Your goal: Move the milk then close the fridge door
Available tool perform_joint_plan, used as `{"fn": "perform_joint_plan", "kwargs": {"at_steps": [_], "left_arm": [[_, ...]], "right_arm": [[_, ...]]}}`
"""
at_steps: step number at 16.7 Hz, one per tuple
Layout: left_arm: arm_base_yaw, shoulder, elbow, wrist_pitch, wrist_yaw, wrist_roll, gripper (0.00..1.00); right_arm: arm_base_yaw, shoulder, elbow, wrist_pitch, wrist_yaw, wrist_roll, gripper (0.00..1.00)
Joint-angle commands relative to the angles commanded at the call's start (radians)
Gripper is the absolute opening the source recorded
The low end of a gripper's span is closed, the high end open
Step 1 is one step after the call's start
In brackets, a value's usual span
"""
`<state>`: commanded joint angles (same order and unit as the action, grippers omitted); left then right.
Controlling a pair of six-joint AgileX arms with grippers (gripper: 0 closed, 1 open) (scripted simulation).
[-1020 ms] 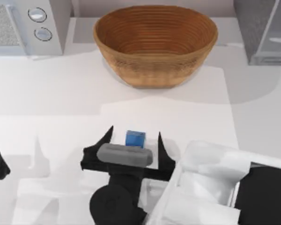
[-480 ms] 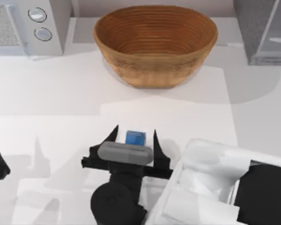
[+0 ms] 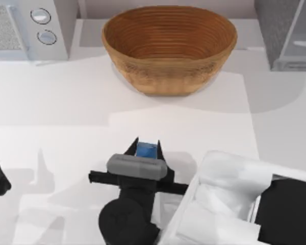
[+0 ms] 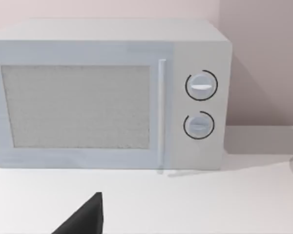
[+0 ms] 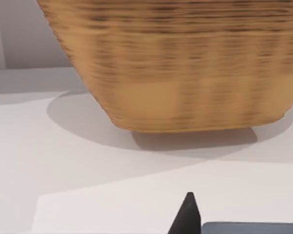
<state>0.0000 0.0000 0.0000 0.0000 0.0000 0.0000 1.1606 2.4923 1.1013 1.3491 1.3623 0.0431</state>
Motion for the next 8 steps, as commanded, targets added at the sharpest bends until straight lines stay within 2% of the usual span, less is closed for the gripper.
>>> {"fn": "perform_joint_plan", "kwargs": {"at_steps": [8], "left_arm": [[0.0,0.0,0.0,0.0,0.0,0.0,1.0]], "right_arm": [[0.0,0.0,0.0,0.0,0.0,0.0,0.0]]}}
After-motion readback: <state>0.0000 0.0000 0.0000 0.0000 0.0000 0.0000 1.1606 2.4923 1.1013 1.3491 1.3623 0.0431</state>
